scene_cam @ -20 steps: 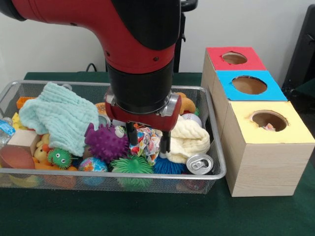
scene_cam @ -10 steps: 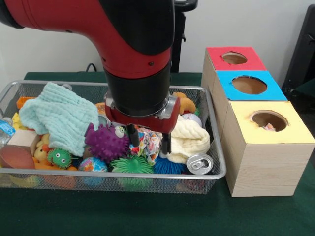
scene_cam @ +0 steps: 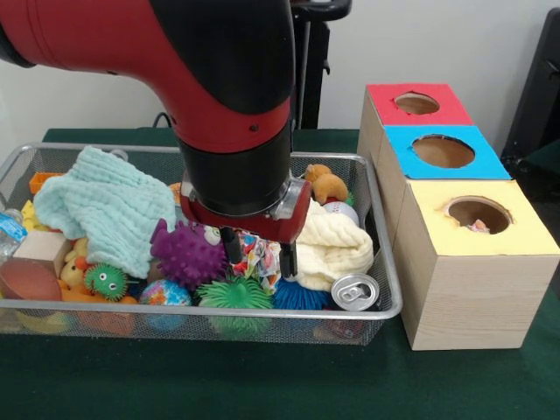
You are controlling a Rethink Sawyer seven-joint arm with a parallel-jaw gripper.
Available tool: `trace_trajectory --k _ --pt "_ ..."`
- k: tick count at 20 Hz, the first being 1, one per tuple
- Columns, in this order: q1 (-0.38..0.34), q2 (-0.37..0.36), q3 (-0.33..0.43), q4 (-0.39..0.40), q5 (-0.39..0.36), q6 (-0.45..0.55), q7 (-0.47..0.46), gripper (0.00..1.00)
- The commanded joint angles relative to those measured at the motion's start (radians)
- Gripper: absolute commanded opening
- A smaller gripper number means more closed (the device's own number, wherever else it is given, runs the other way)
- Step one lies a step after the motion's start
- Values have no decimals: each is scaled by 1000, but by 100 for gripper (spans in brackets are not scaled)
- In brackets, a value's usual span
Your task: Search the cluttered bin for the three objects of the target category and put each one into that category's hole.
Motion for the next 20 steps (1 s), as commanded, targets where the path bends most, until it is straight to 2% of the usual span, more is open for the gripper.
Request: trace_trajectory --k 1,7,16,20 --pt "-15 2 57 190 25 -65 112 100" --pt "-10 -34 50 291 56 -130 156 100" --pt "-14 -20 54 295 77 -130 146 100" --pt "-18 -45 49 351 81 -154 136 100"
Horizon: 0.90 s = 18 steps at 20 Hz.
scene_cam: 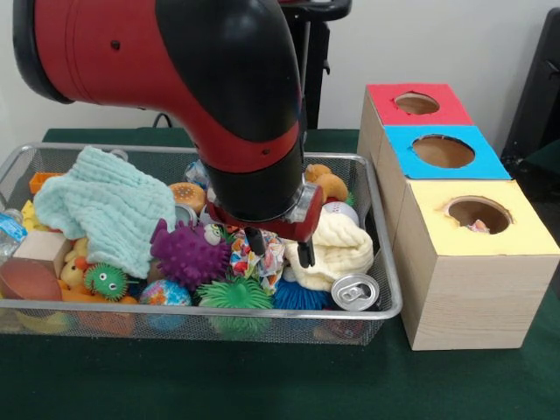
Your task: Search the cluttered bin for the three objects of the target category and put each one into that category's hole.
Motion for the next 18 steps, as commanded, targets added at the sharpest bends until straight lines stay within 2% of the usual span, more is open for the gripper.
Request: trace_trajectory --k 1,7,14,17,18 --pt "-18 -31 45 187 25 -87 133 100" --pt "-15 -60 18 240 3 -105 125 100" --pt "-39 -78 4 268 -31 -117 69 100" --pt "-45 -70 -8 243 -54 -106 54 100" --pt "-51 -54 -9 207 -61 -90 46 100"
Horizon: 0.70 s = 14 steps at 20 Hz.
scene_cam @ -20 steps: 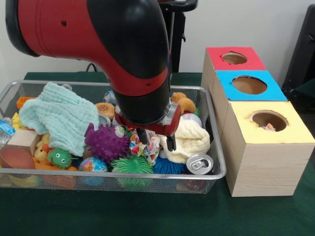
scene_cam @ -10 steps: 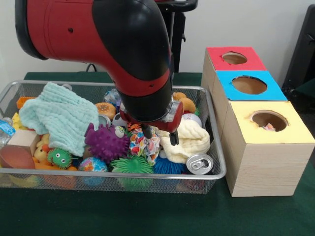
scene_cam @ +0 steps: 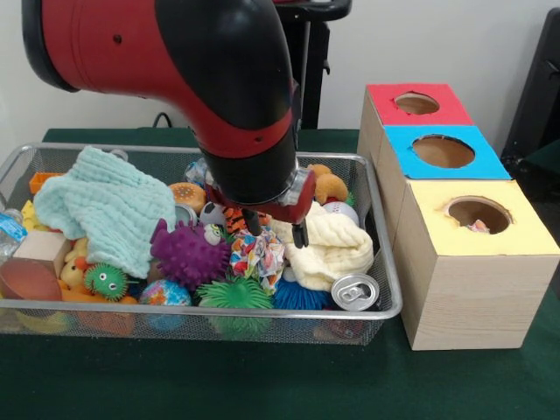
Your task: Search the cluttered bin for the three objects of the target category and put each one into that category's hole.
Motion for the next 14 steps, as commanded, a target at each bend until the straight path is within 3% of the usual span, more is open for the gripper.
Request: trace_trajectory --k 1,14 --pt "-43 2 -1 72 -65 -45 38 100" --pt "-52 38 23 116 -97 -189 75 100"
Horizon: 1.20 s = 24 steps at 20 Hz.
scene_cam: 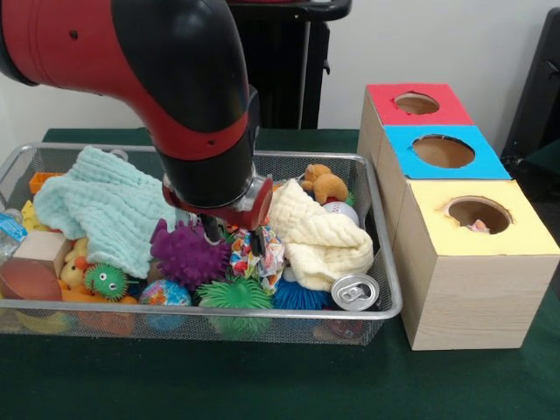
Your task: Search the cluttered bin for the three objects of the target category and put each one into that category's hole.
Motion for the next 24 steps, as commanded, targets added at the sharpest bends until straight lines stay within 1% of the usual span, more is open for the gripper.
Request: trace_trajectory --k 1,7,9,10,11,12,15,18,20,24 --pt "-14 42 36 114 -34 -138 78 100" --pt "-3 66 46 103 -10 -154 105 100" --pt "-3 70 53 110 1 -159 112 100" --pt "-5 78 55 92 4 -151 110 100" --pt "-6 80 58 91 8 -149 110 100" --pt "-6 74 63 108 12 -161 112 100" --pt "-9 80 71 112 18 -174 110 100" --pt "-17 88 79 89 27 -135 95 100" --pt "-14 82 80 84 37 -110 102 100" --pt "2 61 84 93 77 -78 147 100"
